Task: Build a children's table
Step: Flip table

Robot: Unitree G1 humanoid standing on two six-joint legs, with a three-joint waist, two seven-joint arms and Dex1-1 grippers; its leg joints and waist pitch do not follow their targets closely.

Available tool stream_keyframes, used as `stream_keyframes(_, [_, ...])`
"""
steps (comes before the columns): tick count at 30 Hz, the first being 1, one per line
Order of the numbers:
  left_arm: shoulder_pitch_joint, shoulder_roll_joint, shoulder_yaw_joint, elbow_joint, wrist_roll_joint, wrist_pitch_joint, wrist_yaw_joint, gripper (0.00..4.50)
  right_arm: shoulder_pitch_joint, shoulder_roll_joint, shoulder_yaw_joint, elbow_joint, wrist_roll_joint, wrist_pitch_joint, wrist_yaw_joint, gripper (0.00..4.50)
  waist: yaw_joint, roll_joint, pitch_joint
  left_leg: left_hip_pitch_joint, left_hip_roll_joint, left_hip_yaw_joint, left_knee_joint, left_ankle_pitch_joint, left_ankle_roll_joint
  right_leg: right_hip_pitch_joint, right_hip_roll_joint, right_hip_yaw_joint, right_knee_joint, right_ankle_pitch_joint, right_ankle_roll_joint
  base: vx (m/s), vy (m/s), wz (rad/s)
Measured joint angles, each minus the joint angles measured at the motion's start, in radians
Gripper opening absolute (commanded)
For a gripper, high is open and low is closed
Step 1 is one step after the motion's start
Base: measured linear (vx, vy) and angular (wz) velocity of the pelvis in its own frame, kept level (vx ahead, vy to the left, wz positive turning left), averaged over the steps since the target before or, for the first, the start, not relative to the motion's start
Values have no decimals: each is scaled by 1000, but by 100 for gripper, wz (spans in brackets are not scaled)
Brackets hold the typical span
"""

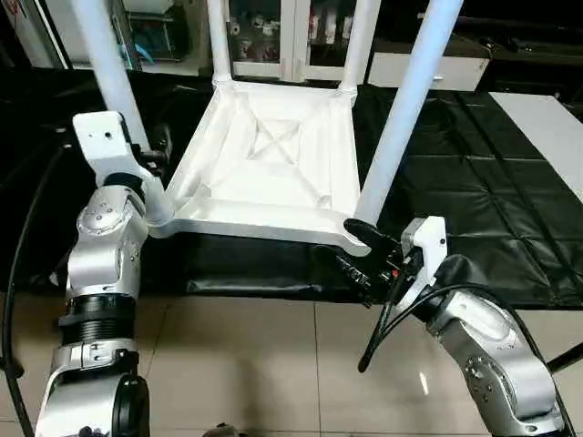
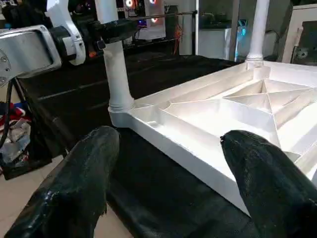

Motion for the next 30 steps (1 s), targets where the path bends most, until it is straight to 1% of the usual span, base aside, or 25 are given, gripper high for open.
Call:
stream_keyframes(1, [0,0,1,-7,-6,15,0,292,0,0,0,0,0,0,0,374,0,1,0,0,0,0,0,0,0,0,0,0,0,0,0,0,0,0])
stream_keyframes(5, [1,0,6,-37,-19,58,4,277,4,0,0,0,0,0,0,374,2,2,1,-1,0,0,0,0,0,0,0,0,-1,0,0,0,0,0])
stream_keyframes(11, [4,0,13,-80,-36,113,5,222,25,1,0,-3,2,0,-2,374,7,4,3,-2,0,0,0,0,0,0,0,0,-2,0,0,0,0,0])
stream_keyframes(12, [6,1,13,-85,-37,118,5,222,28,1,-1,-3,5,0,-2,374,8,6,3,-2,0,0,0,0,0,0,0,0,-2,0,0,0,0,0])
stream_keyframes(16, [8,-12,15,-126,-43,176,18,204,28,5,-1,-4,16,0,-2,374,19,8,5,-2,0,0,0,0,0,0,0,0,-1,0,0,0,0,0])
stream_keyframes(18, [7,-30,19,-159,-58,221,41,201,28,12,-1,-4,16,0,-9,374,24,11,7,-1,0,1,0,0,0,0,0,0,-1,0,0,0,0,0])
stream_keyframes(22, [6,-53,33,-186,-82,259,71,201,28,23,-3,-2,8,-6,-38,374,25,22,11,-1,0,1,0,0,0,-1,0,1,-1,0,0,0,0,0])
stream_keyframes(24, [5,-69,49,-200,-98,278,89,201,25,29,-5,7,-13,-11,-60,374,25,25,11,-2,0,1,-1,0,0,-2,0,1,-1,0,0,0,0,0])
stream_keyframes(26, [5,-96,63,-226,-119,307,114,201,17,35,-13,29,-29,-19,-92,374,26,32,10,-2,0,4,-1,0,1,-2,-1,3,-1,0,0,0,0,0])
stream_keyframes(28, [4,-133,104,-251,-165,337,143,201,14,42,-24,46,-42,-19,-125,374,26,39,7,-2,0,8,-1,1,2,-4,-1,6,-1,-1,1,0,0,0])
stream_keyframes(30, [4,-169,141,-277,-214,363,165,201,5,53,-45,66,-47,-13,-160,374,27,40,7,-1,0,10,-2,1,2,-4,-1,8,-1,-1,1,0,0,0])
